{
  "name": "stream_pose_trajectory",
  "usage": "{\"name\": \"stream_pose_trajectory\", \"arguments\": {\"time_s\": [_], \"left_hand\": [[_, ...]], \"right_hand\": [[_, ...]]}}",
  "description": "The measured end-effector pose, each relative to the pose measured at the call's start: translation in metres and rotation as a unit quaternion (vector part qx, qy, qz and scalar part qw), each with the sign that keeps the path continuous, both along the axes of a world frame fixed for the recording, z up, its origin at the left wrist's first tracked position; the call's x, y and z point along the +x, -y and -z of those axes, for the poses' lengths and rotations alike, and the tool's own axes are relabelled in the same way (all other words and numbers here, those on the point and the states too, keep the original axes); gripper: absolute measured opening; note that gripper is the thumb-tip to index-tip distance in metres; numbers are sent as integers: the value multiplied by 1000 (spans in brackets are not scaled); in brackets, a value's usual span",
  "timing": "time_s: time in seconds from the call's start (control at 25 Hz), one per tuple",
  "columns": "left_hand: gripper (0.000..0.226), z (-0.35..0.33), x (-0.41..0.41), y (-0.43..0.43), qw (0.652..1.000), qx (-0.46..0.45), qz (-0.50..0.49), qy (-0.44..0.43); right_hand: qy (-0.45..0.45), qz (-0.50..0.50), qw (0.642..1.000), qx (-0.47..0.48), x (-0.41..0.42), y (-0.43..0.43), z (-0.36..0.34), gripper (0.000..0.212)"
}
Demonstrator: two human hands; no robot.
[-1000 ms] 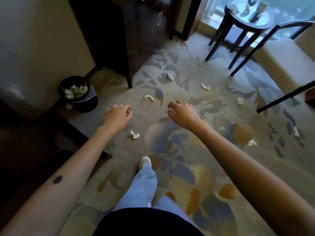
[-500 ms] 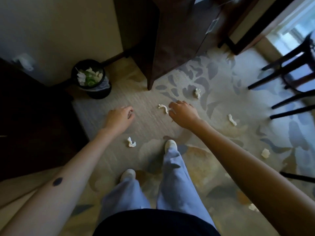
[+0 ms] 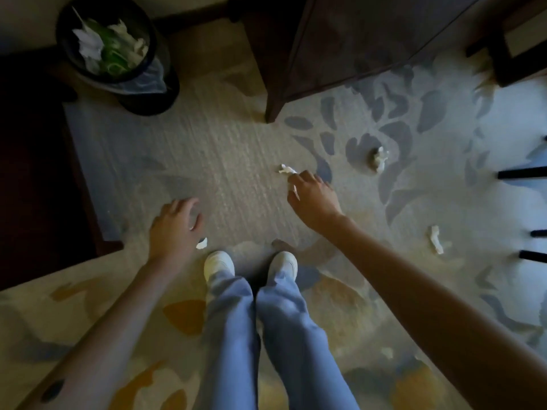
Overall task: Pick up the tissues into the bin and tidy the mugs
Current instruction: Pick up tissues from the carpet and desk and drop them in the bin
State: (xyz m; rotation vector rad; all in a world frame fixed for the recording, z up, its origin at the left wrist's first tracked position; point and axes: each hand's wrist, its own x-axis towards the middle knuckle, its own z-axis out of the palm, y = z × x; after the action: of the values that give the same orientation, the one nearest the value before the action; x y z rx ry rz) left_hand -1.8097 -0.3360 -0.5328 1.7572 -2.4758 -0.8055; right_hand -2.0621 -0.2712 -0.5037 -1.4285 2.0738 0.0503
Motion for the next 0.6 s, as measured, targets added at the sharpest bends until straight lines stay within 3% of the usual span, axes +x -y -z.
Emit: {"name": "stream_pose_trajectory", "arguments": {"time_s": [0.32, 0.6], "left_hand": [[53, 294, 59, -44, 982, 107, -102, 115], [66, 441, 61, -38, 984, 149, -94, 26]], "right_hand": [[-72, -7, 997, 34, -12, 38, 292, 47], [-126, 101, 985, 59, -49, 53, 433, 54]]}}
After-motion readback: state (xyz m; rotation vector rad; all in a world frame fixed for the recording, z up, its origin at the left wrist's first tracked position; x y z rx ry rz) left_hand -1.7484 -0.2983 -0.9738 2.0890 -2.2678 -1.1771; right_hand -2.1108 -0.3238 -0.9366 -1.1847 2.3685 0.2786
